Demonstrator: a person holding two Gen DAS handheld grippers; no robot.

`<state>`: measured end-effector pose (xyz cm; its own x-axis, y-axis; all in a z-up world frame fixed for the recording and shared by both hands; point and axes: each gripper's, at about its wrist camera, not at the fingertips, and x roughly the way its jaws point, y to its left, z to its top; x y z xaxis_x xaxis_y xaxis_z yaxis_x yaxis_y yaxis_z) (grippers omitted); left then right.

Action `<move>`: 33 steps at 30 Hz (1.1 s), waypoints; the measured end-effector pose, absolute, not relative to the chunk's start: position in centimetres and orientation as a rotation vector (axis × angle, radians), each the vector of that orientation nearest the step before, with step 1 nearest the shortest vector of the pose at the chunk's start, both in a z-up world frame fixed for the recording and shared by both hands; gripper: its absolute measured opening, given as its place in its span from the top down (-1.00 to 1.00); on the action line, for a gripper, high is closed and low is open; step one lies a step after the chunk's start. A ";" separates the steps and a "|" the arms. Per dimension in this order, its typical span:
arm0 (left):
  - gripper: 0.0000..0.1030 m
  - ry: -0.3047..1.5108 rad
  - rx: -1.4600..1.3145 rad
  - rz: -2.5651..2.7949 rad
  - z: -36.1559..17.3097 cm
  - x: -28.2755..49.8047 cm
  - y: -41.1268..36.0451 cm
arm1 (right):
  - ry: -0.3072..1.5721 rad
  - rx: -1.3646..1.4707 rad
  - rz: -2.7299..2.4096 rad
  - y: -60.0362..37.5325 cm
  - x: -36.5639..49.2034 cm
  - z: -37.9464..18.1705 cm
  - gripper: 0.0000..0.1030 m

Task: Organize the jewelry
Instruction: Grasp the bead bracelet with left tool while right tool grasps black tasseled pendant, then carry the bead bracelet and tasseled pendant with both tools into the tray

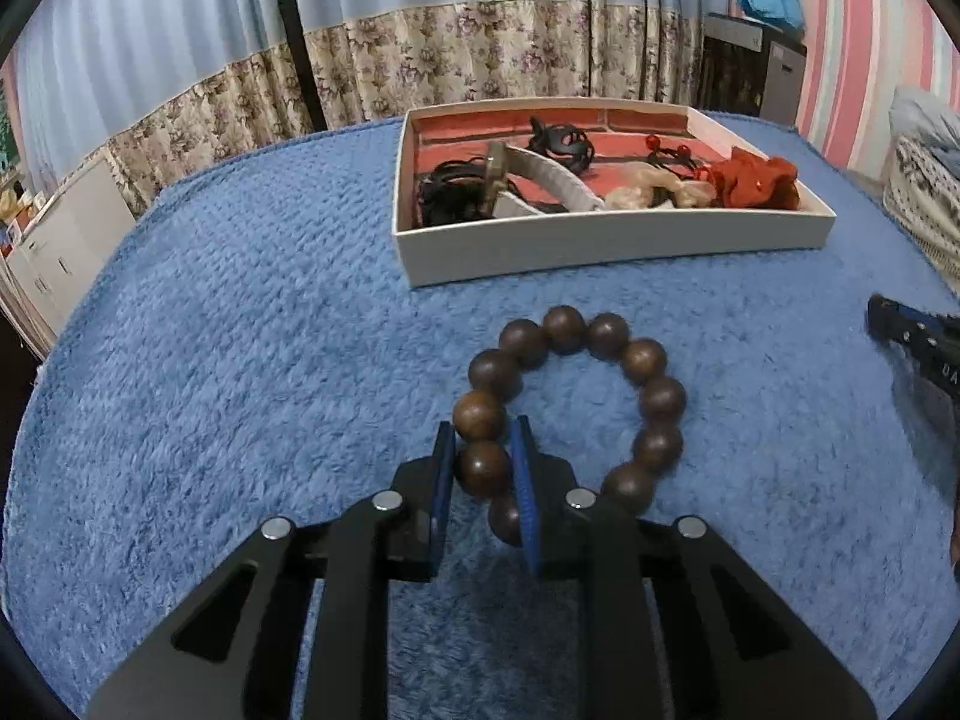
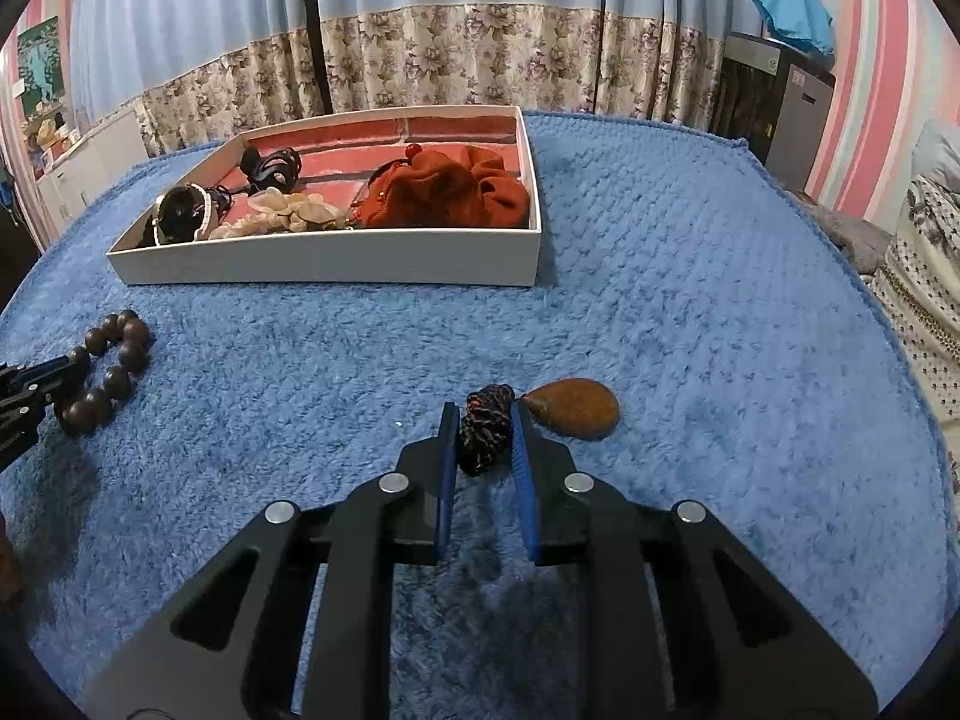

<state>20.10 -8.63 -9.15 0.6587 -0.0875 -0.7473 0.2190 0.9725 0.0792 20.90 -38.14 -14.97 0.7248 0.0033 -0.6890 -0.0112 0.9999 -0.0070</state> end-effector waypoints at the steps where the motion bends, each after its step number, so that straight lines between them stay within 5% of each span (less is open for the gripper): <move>1: 0.61 0.842 0.171 -0.175 -9.2 20.3 -8.7 | 0.762 -0.010 0.007 -38.1 20.9 -15.0 0.66; 21: 0.62 0.779 0.187 -0.170 -8.0 20.7 -8.8 | 0.739 0.019 0.034 -38.3 20.4 -14.6 0.66; 33: 0.62 0.673 0.195 -0.167 -2.7 20.1 -8.7 | 0.608 -0.027 0.039 -36.2 19.5 -8.4 0.66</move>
<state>20.06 -8.71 -2.73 0.7700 -0.0902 -0.6316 0.2157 0.9685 0.1247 19.48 -36.22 -8.41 0.8201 0.0290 -0.5715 -0.0451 0.9989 -0.0140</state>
